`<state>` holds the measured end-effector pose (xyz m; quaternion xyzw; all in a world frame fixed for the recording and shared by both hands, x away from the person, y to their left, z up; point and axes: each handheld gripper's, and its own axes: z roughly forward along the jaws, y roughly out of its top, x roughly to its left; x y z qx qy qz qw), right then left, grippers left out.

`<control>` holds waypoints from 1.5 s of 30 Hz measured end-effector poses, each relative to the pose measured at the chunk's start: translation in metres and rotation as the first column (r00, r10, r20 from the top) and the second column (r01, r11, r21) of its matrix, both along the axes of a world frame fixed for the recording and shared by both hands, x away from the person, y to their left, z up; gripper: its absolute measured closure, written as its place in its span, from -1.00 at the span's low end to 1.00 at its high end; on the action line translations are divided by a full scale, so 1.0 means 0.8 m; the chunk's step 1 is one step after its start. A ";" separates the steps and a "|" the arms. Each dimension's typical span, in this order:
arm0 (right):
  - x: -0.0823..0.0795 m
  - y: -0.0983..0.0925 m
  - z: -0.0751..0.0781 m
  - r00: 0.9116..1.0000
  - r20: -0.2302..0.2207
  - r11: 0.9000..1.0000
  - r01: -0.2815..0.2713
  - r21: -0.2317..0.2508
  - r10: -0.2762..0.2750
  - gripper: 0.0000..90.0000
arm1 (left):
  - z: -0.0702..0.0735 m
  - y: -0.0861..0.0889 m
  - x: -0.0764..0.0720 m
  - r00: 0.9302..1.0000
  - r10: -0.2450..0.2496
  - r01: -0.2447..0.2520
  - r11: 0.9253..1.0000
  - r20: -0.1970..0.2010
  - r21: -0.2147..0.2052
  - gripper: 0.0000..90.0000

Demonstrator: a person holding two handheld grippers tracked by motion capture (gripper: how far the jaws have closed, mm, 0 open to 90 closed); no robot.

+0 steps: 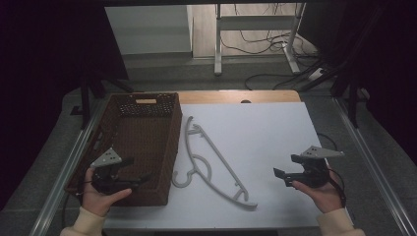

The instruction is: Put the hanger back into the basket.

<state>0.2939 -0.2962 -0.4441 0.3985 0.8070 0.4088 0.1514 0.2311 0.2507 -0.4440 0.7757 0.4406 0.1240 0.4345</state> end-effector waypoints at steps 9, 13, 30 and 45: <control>0.007 0.004 -0.003 1.000 -0.019 1.000 -0.002 -0.017 0.002 -0.67 | -0.001 0.000 -0.003 1.000 0.000 0.000 1.000 -0.007 0.006 -0.73; 0.003 0.008 0.000 1.000 -0.016 0.999 -0.006 -0.033 0.005 -0.66 | -0.001 0.001 -0.006 1.000 0.004 -0.004 1.000 -0.006 0.011 -0.73; 0.003 0.021 0.006 0.999 -0.024 1.000 -0.022 -0.019 0.021 -0.65 | 0.007 -0.005 -0.010 1.000 -0.015 0.014 1.000 0.013 0.011 -0.72; 0.005 0.051 0.014 0.997 -0.031 0.997 -0.073 -0.012 0.072 -0.62 | 0.007 -0.008 -0.010 1.000 -0.015 0.015 1.000 0.011 0.014 -0.72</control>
